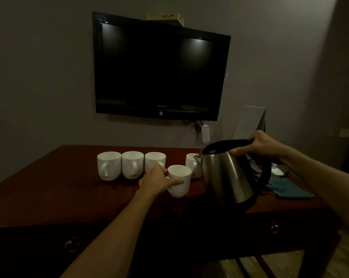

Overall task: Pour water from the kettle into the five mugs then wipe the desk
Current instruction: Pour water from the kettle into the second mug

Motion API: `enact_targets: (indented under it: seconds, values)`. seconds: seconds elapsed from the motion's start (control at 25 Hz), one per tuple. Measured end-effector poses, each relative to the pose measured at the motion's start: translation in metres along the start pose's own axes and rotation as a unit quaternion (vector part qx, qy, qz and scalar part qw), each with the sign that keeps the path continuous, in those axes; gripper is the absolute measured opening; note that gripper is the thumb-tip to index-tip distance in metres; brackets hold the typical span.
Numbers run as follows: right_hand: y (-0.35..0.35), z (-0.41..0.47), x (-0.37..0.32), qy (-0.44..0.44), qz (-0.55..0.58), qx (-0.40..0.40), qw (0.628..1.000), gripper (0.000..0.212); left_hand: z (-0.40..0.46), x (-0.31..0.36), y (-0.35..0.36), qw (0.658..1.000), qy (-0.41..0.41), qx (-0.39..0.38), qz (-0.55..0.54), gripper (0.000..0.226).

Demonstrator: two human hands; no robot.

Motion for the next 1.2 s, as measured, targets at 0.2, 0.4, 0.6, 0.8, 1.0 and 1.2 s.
enact_targets:
  seconds: [0.2,0.4,0.6,0.8,1.0,1.2]
  values:
    - [0.003,0.004,-0.013,-0.008,-0.031,-0.014,0.999,0.037,0.002,-0.002,-0.001,1.0,-0.003,0.001,0.007,0.056]
    - [0.005,0.009,-0.02,-0.01,-0.047,-0.016,0.999,0.032,0.003,-0.002,-0.001,1.0,0.003,0.003,0.011,0.061]
    - [0.006,0.013,-0.023,-0.015,-0.049,-0.019,0.998,0.033,0.004,-0.002,0.0,1.0,-0.001,-0.005,-0.001,0.058]
    - [0.008,0.016,-0.026,-0.021,-0.062,-0.025,0.998,0.031,0.002,0.0,-0.002,1.0,0.006,-0.002,0.0,0.056]
    - [0.009,0.017,-0.028,-0.021,-0.066,-0.029,0.997,0.034,0.002,0.001,-0.002,1.0,0.014,-0.001,0.005,0.053]
    - [0.007,0.018,-0.026,-0.023,-0.072,-0.021,0.997,0.034,0.0,0.002,-0.003,1.0,0.016,0.009,0.007,0.052]
Point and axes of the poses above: each hand's wrist, its own z-axis towards the middle knuckle, its own y-axis out of the palm, x = y × z, the point moved 9 cm from there along z, towards the middle knuckle, and after that the axes turned 7 degrees about -z, right-handed, at the moved point
